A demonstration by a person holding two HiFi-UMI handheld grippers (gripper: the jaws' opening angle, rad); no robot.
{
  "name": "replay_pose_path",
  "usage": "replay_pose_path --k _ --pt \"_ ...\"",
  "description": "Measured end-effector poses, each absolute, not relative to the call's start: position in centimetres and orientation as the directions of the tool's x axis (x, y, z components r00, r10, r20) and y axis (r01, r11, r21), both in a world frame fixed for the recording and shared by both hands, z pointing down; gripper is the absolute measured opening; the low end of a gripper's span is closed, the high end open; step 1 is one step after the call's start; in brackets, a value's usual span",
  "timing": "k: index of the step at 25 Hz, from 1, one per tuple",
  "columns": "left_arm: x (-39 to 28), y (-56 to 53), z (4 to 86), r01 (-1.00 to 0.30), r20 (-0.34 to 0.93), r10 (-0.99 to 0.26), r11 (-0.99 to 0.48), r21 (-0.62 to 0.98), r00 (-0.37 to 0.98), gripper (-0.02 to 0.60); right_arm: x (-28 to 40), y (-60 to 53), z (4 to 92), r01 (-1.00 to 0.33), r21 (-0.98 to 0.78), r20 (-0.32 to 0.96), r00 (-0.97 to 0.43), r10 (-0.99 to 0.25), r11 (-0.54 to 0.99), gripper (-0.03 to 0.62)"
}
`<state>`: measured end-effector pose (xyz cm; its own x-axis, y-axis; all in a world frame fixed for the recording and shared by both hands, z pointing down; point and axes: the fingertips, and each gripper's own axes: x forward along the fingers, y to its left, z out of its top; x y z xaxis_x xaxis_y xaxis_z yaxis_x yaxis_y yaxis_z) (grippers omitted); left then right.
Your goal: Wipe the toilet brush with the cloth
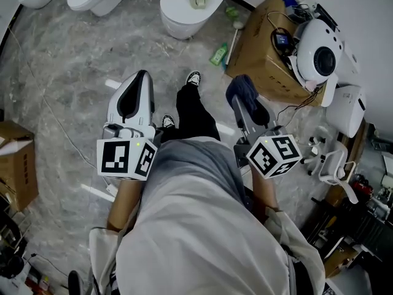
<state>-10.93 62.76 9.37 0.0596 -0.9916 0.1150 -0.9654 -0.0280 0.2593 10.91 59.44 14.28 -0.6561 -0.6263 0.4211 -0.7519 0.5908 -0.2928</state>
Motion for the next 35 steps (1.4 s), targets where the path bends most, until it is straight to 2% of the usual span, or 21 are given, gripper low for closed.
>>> replay_pose_path --k 13,35 --pt "-11.3 46.3 8.5 -0.977 0.117 -0.989 -0.067 0.201 0.092 0.0 9.1 42.6 14.4 -0.729 -0.326 0.376 -0.684 -0.625 0.602 0.1" --pt "-9.4 15.7 7.7 -0.987 0.167 -0.98 -0.082 0.138 0.104 0.0 9.1 15.4 16.9 -0.661 -0.421 0.379 -0.75 -0.542 0.621 0.1"
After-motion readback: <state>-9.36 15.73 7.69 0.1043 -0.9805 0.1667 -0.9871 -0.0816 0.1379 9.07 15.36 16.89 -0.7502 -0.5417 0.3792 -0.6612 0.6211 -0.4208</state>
